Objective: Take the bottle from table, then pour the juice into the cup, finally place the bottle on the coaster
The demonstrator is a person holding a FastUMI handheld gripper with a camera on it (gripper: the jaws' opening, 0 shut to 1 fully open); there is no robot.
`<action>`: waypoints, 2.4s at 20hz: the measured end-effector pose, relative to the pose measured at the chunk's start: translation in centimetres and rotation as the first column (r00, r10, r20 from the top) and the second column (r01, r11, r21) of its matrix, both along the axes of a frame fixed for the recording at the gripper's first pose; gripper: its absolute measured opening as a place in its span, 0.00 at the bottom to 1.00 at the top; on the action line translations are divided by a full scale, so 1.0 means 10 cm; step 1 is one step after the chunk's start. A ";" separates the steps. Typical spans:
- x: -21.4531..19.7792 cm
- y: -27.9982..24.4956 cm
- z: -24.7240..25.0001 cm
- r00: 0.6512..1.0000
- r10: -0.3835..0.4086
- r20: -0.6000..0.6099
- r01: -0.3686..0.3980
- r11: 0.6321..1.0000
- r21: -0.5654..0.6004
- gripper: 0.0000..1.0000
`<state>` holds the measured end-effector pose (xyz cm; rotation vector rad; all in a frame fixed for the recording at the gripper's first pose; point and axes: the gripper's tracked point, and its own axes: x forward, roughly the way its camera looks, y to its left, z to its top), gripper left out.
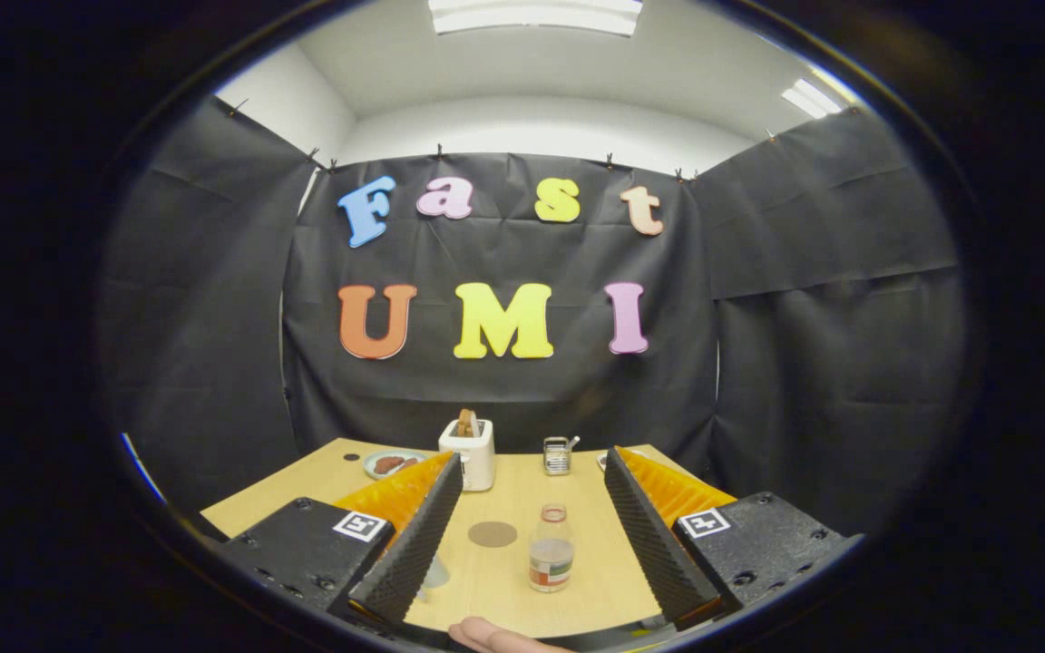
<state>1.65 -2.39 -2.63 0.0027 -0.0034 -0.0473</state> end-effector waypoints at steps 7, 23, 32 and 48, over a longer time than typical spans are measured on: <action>0.14 -0.05 -0.29 1.000 0.002 -0.006 -0.002 1.000 -0.016 1.00; 0.68 -0.26 -1.32 0.999 -0.004 0.032 0.004 1.000 -0.021 1.00; 1.05 -0.32 -1.94 1.000 0.015 -0.013 -0.016 1.000 -0.021 1.00; 1.57 -0.45 -2.56 0.999 -0.026 -0.022 0.024 0.997 -0.069 1.00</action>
